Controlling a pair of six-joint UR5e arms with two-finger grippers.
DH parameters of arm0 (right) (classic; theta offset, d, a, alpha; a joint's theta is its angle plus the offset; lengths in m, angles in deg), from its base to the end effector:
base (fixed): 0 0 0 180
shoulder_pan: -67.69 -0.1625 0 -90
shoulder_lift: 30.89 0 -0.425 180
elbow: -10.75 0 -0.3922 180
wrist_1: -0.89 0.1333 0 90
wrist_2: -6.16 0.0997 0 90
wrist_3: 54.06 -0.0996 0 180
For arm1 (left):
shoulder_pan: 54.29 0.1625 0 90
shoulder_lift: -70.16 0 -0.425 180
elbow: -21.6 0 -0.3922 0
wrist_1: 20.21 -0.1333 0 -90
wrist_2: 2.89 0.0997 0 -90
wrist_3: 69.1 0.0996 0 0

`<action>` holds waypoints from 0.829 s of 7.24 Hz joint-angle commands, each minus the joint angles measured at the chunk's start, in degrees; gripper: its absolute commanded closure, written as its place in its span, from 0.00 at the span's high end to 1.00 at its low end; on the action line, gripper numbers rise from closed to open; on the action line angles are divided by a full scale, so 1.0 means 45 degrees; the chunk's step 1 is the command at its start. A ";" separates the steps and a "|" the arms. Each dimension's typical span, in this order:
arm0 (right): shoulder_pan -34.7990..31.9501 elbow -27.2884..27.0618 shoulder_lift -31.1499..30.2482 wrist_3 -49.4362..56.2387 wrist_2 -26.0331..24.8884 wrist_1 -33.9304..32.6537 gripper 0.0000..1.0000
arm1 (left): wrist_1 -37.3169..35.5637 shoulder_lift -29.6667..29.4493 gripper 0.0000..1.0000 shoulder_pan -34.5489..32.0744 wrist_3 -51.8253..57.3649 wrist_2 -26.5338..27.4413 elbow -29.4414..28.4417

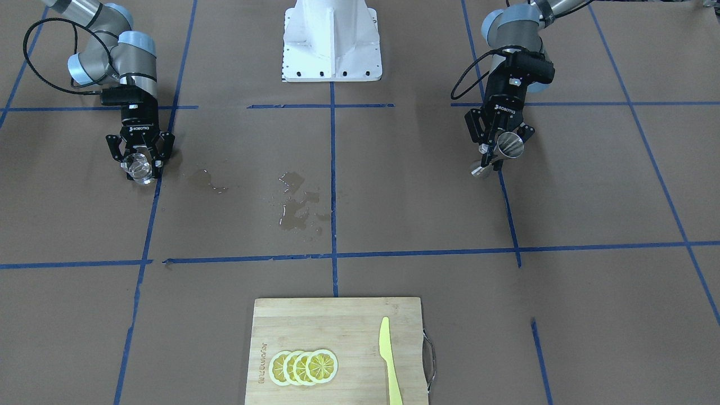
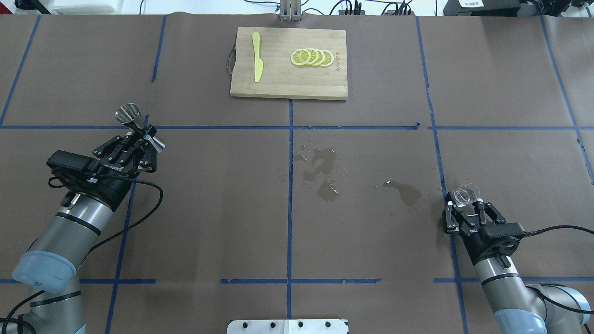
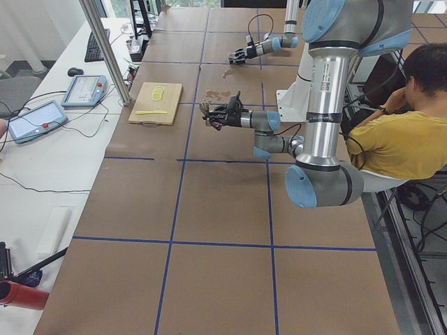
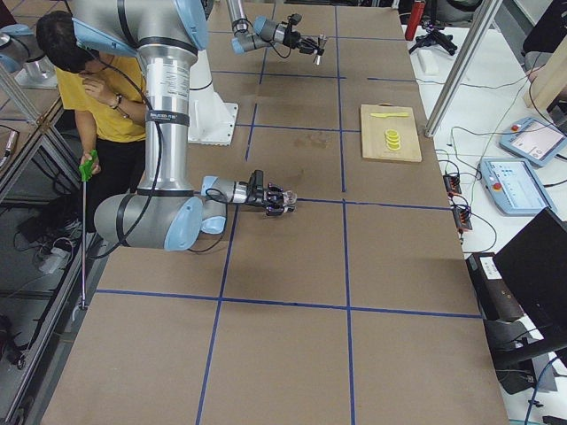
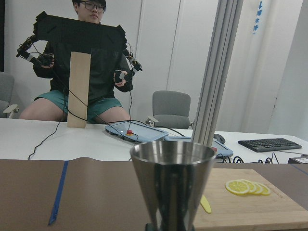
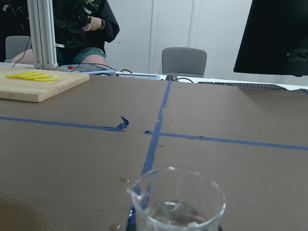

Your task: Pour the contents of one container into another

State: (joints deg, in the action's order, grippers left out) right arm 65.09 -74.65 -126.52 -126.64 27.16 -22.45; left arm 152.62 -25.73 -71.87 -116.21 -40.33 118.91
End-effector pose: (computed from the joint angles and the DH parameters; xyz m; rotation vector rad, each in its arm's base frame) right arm -0.4184 -0.2455 0.5918 1.2200 -0.6478 0.3750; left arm 0.3889 -0.3460 0.3902 1.3399 0.9665 -0.4297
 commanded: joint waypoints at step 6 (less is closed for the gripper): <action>-0.0531 -0.0512 -0.0097 0.0288 0.0562 0.0011 0.11 | -0.0027 0.0000 0.00 0.0039 0.0058 -0.0019 0.0192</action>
State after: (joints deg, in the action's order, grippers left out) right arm 64.07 -76.45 -126.83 -125.61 28.06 -22.40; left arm 152.51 -25.73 -71.79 -116.11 -40.35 119.68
